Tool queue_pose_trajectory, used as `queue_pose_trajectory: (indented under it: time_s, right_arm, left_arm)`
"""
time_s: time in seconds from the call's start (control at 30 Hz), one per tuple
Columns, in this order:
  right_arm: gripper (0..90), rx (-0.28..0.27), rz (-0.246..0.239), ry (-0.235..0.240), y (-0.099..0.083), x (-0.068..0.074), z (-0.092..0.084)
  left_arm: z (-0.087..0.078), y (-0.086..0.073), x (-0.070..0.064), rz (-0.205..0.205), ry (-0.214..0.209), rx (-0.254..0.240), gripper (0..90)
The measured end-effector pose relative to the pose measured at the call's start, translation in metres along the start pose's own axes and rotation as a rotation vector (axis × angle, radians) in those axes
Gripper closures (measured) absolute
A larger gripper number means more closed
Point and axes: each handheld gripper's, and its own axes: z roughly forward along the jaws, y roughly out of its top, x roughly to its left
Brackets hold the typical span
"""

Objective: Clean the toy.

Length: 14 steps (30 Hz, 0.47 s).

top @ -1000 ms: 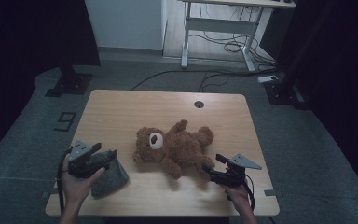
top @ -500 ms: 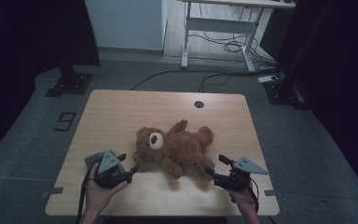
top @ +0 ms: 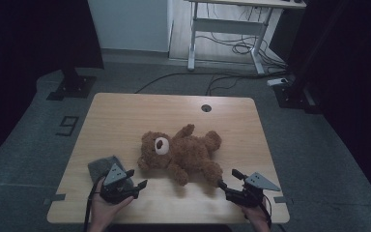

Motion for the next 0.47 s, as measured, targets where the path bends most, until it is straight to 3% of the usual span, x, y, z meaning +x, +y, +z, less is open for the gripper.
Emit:
queue_pose_trajectory:
  time_s: [0.47]
  right_arm:
    - [24.0, -0.008, -0.006, -0.016, 0.0001, -0.0032, 0.0003]
  left_arm:
    - [-0.0069, -0.0005, 0.0033, -0.037, 0.001, -0.03, 31.4]
